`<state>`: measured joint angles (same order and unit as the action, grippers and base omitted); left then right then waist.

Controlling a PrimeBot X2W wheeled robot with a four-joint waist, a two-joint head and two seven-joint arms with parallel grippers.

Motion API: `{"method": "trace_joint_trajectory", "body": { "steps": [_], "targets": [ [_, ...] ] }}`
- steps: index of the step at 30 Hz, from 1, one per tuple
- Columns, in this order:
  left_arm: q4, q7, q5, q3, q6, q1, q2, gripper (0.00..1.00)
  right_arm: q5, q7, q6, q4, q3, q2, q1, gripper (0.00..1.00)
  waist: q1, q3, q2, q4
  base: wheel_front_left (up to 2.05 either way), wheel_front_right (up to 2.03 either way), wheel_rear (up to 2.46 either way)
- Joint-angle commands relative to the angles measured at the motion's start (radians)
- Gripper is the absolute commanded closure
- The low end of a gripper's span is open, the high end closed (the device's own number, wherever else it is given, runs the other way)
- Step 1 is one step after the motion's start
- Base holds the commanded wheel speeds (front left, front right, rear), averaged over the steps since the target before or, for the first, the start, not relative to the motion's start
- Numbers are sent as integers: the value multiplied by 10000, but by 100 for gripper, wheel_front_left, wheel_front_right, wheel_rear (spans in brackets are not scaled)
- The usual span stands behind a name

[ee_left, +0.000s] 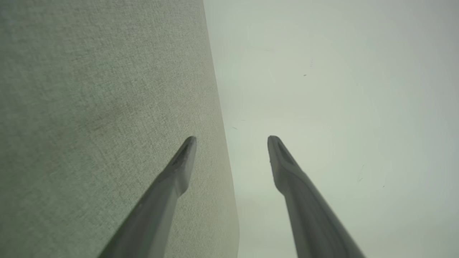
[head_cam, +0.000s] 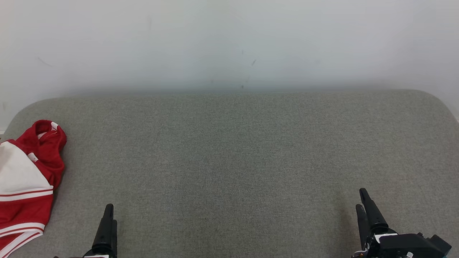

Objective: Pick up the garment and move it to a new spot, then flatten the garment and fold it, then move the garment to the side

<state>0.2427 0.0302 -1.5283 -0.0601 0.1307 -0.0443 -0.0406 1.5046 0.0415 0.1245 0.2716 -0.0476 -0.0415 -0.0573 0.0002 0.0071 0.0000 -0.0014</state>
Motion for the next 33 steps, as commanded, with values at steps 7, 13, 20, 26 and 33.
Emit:
{"method": "trace_joint_trajectory", "body": {
  "steps": [7, 13, 20, 26, 33],
  "targets": [
    [-268, -315, 987, 44, 3, -86, -52, 0, -1107, -320, 41, -230, 284, -54, -138, 0, -1, 8, 0, -18, 0, 0, 0],
    [-352, -550, 1966, 3, 3, -47, -59, 0, -2188, -569, 45, -267, 472, -56, -122, 0, -1, 19, 0, -38, 0, 0, 0],
    [-514, -809, 3092, -175, 3, 39, -66, 0, -3299, -834, 49, -306, 624, -60, -83, 0, -1, 19, 0, -68, 0, 0, 0],
    [-662, -1020, 4337, -187, 3, 145, -73, 0, -4540, -1056, 54, -412, 770, -65, -53, 0, -1, 5, 0, -103, 0, 0, 0],
    [-824, -1241, 5846, -68, 2, 235, -80, 0, -5750, -1286, 58, -462, 773, -70, 26, 0, -2, -12, 0, -139, 0, 0, 0]
  ]
}}
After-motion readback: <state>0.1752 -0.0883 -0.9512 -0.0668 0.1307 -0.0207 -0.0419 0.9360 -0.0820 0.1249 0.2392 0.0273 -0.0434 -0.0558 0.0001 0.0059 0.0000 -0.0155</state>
